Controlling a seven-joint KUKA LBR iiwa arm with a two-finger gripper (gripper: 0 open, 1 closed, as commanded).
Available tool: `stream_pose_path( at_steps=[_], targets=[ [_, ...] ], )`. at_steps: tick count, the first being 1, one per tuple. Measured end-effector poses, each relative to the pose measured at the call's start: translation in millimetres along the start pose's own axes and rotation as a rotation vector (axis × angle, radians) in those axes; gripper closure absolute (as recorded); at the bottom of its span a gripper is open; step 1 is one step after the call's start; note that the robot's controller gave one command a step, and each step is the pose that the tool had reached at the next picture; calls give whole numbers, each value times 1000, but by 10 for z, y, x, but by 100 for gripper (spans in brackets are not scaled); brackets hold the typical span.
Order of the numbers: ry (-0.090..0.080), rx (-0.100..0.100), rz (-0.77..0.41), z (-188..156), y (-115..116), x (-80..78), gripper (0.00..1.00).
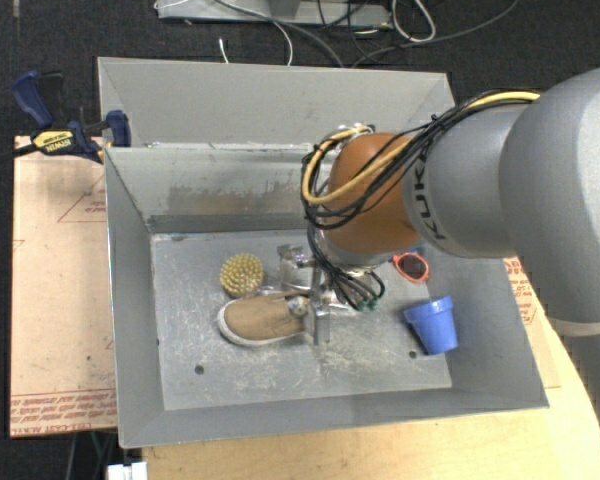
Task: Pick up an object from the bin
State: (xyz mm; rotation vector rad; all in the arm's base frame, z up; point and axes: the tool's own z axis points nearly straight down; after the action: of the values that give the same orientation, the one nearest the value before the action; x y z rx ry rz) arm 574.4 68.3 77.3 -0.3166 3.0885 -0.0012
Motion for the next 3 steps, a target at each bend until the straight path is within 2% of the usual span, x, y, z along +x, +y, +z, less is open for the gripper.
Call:
stream_pose_path(
  at_steps=[1,2,3],
  targets=[
    [2,-2,-13,-344,-89,158,0],
    [-5,-1,22,-286,-15,261,0],
    [2,-2,84,-125,-9,274,0]
  ],
)
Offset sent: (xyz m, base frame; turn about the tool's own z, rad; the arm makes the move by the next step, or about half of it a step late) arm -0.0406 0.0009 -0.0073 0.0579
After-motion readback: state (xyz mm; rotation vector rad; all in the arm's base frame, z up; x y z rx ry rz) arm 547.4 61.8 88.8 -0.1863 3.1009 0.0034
